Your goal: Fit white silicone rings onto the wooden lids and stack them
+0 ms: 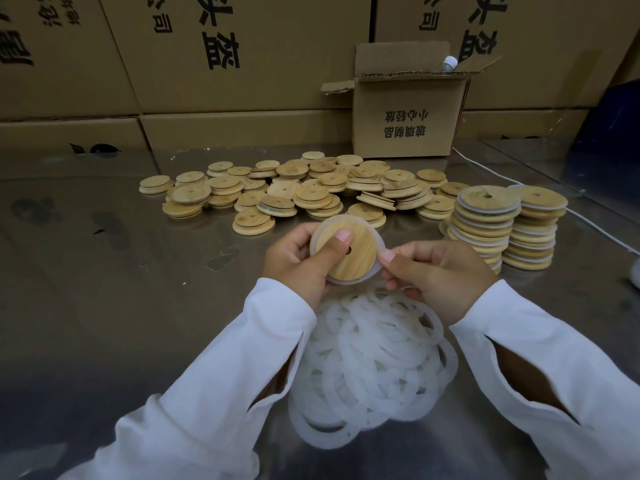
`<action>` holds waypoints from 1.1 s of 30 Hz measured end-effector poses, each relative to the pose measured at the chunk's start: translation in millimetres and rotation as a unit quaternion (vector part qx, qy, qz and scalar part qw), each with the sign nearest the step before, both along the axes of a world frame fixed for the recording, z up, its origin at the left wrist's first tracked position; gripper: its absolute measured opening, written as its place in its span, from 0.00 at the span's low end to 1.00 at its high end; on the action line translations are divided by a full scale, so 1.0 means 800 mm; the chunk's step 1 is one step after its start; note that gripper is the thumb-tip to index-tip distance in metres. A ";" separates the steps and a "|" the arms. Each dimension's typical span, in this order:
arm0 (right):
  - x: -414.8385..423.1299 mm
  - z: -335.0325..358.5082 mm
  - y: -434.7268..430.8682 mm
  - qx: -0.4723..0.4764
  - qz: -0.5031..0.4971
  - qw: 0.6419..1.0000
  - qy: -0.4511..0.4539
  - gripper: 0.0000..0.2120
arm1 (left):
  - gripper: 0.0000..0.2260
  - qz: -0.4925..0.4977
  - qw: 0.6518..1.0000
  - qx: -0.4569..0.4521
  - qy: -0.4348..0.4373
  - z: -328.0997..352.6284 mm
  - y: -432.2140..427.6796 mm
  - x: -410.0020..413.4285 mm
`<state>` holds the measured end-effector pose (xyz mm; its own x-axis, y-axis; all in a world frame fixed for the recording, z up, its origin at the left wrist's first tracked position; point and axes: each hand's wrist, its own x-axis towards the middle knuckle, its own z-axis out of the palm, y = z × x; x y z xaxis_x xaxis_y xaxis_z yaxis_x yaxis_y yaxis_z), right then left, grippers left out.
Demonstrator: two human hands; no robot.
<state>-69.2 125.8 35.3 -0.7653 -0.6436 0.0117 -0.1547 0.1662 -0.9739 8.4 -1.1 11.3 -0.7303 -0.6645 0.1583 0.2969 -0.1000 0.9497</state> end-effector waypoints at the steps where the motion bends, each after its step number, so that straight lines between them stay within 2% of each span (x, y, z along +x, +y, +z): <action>1: 0.000 0.000 0.000 0.005 0.000 1.000 0.006 0.06 | 0.03 0.004 1.000 -0.003 0.001 0.000 0.000 0.000; 8: 0.006 -0.006 -0.002 0.014 -0.048 0.991 0.124 0.06 | 0.01 0.026 1.000 -0.004 0.012 -0.003 0.002 -0.001; 10: 0.006 -0.005 -0.001 0.001 -0.046 0.989 0.139 0.06 | 0.06 0.007 1.000 -0.001 0.013 -0.002 0.002 0.000; 14: 0.004 -0.001 0.001 -0.053 -0.017 0.993 0.100 0.07 | 0.12 -0.020 0.999 0.026 0.032 0.001 0.003 0.000; 17: 0.004 -0.002 0.000 -0.072 -0.018 0.995 0.061 0.07 | 0.13 -0.045 0.994 0.091 0.047 0.002 0.005 -0.001; 21: 0.001 -0.005 -0.002 -0.081 -0.038 0.996 0.018 0.04 | 0.07 -0.058 0.988 0.140 0.042 0.002 0.005 -0.002; 25: -0.001 -0.009 -0.007 -0.071 -0.020 0.997 -0.014 0.05 | 0.07 -0.049 0.993 0.109 0.026 0.001 0.005 -0.002; 29: -0.002 -0.013 -0.007 -0.062 -0.006 0.998 0.014 0.02 | 0.01 -0.027 0.998 0.061 -0.021 -0.003 0.004 -0.002; 33: -0.011 -0.015 -0.006 -0.088 -0.038 0.995 0.002 0.04 | 0.07 -0.050 0.996 0.070 -0.012 0.000 0.007 -0.001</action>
